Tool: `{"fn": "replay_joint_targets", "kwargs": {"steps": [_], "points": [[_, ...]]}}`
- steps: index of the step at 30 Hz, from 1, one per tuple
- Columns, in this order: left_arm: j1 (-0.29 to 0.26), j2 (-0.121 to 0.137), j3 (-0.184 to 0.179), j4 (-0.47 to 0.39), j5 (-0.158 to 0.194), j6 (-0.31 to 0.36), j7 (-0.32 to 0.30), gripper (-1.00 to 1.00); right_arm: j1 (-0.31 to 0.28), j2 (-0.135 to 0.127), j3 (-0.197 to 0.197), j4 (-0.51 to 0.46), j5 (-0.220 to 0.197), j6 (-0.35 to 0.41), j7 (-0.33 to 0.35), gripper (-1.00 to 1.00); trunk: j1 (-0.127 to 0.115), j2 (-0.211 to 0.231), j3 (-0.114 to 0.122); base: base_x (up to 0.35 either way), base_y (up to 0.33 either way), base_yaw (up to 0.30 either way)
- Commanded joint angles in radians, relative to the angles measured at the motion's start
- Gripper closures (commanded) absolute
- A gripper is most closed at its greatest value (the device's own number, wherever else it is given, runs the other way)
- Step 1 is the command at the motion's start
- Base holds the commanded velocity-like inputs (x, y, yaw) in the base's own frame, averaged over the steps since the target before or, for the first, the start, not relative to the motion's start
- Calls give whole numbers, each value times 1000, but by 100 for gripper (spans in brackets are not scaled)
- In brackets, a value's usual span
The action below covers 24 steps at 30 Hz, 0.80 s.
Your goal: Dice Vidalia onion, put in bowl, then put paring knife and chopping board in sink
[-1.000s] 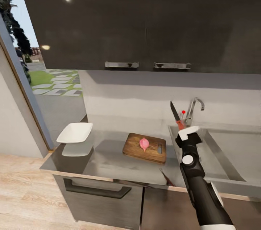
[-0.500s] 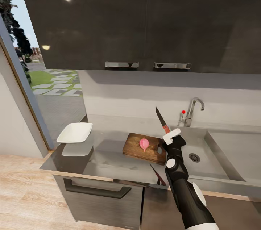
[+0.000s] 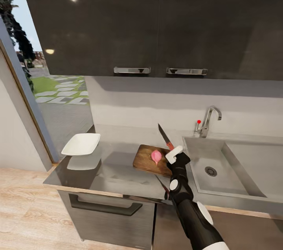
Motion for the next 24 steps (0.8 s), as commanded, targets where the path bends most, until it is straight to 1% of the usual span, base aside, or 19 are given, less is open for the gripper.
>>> {"fn": "replay_joint_targets", "kwargs": {"steps": [1,10,17,24], "points": [[0,1,-7,-1,10,-2,1,-100,-1,0,5,6,7,8,-17,100,1,-2,-2,0,0,0],[0,1,-6,-1,10,-1,1,-100,-1,0,7,13,5,8,-32,100,1,-2,-2,0,0,0],[0,1,-6,-1,10,-1,1,-100,-1,0,11,54,7,9,-32,100,1,-2,-2,0,0,0],[0,1,-6,-1,10,-1,1,-100,-1,0,12,63,7,9,-32,100,1,-2,-2,0,0,0]]}}
